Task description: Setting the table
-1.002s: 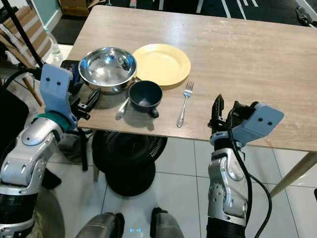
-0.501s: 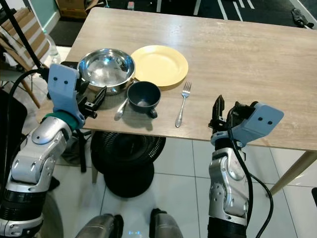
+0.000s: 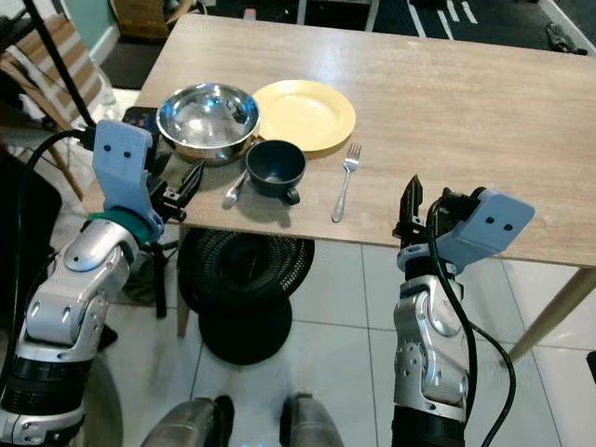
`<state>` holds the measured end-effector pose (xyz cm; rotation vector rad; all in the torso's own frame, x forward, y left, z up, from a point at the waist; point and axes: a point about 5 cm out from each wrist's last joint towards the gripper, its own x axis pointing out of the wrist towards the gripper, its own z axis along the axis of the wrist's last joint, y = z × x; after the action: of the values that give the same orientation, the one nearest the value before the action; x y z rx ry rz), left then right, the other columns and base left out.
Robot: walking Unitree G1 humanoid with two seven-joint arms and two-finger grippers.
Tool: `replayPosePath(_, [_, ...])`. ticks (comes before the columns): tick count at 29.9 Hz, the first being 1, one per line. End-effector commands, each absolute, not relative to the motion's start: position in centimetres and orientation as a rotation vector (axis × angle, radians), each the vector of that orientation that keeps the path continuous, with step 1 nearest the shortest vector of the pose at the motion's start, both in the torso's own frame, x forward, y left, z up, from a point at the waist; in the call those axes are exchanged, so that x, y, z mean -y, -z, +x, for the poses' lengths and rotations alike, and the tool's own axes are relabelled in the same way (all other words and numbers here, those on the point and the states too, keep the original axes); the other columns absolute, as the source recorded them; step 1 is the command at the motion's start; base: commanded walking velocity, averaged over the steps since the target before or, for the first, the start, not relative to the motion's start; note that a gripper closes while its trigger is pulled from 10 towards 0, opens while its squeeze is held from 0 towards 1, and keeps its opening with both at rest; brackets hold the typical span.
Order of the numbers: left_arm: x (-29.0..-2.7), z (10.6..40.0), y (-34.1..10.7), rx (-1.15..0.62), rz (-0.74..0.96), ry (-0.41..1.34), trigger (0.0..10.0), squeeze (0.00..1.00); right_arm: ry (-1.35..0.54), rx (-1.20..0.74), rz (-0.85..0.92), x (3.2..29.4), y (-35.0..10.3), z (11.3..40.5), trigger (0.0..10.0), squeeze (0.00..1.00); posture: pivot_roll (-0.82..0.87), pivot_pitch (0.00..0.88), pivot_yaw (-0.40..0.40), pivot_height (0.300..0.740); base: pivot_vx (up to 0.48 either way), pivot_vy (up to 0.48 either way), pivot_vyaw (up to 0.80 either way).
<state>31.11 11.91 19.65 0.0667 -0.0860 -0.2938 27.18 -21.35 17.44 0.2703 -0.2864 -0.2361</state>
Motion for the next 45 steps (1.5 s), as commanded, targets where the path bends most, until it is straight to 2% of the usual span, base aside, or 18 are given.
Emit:
replayPosePath(1, [-11.88,31.11,-19.37,0.078,0.078,0.295,10.0,0.0,0.253,0.257,0.267,21.68,-16.8,26.99,10.0,0.0,0.01,0.02,0.035,0.74,-0.36,0.0,0.0])
replayPosePath(45, [-11.72,31.41,-19.66,0.087,0.081,0.308,10.0,0.0,0.27,0.25,0.268,21.69,-16.32,26.92,10.0,0.0,0.02,0.019,0.052,0.74,-0.361,0.0,0.0])
